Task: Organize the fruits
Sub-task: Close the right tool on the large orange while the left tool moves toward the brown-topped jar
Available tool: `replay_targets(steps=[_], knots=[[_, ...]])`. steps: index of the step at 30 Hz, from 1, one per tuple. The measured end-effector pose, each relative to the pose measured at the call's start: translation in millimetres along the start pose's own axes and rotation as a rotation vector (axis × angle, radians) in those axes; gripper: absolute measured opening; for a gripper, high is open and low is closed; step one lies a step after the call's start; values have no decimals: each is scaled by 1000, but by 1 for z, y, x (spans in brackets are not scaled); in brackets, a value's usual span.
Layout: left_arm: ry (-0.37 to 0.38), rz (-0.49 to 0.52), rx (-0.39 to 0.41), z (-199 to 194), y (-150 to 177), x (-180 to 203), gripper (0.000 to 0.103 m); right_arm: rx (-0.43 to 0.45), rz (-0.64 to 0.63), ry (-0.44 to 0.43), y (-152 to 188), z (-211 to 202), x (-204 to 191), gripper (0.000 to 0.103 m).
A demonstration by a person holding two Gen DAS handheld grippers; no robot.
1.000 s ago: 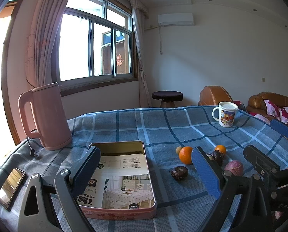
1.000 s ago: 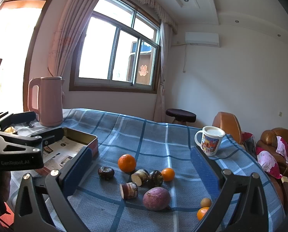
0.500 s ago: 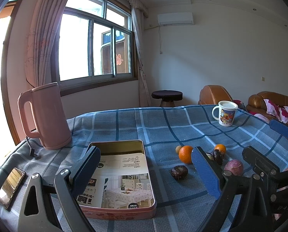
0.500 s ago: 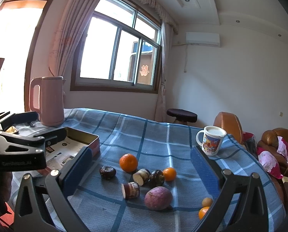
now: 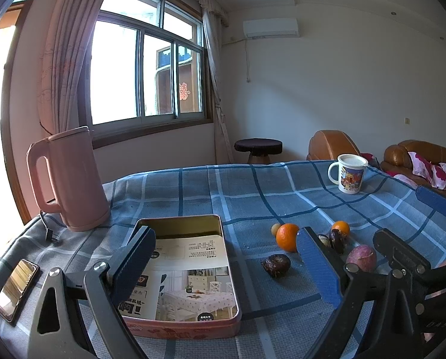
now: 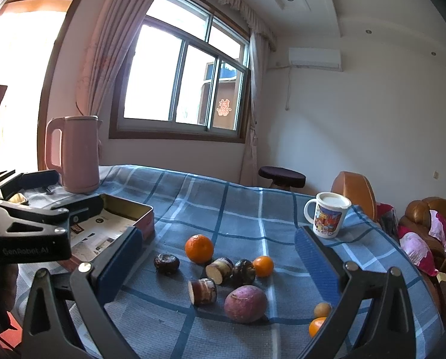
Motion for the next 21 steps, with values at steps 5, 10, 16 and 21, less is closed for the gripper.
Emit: replay_targets(steps=[5, 10, 16, 21], knots=[[1, 2, 0, 0, 2, 1, 96, -3, 1, 4, 1, 1, 2, 103], [27, -3, -16, 6, 11, 6, 96, -26, 32, 20, 9, 1, 17, 103], [77, 52, -54, 15, 29, 40, 96, -98, 84, 100, 48, 1, 63, 103], [130, 79, -92, 24, 42, 67, 96, -145, 163, 138, 77, -1, 99, 103]])
Point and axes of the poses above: each gripper's, at about its wrist camera, not at the fingertips, and z roughly the way its jaws point, x to its right, y to its underside, the point moved 7 cm from there along z, roughly the way its jaws point, and after that the axes turned 3 degrees about z, right-handed, at the moved point
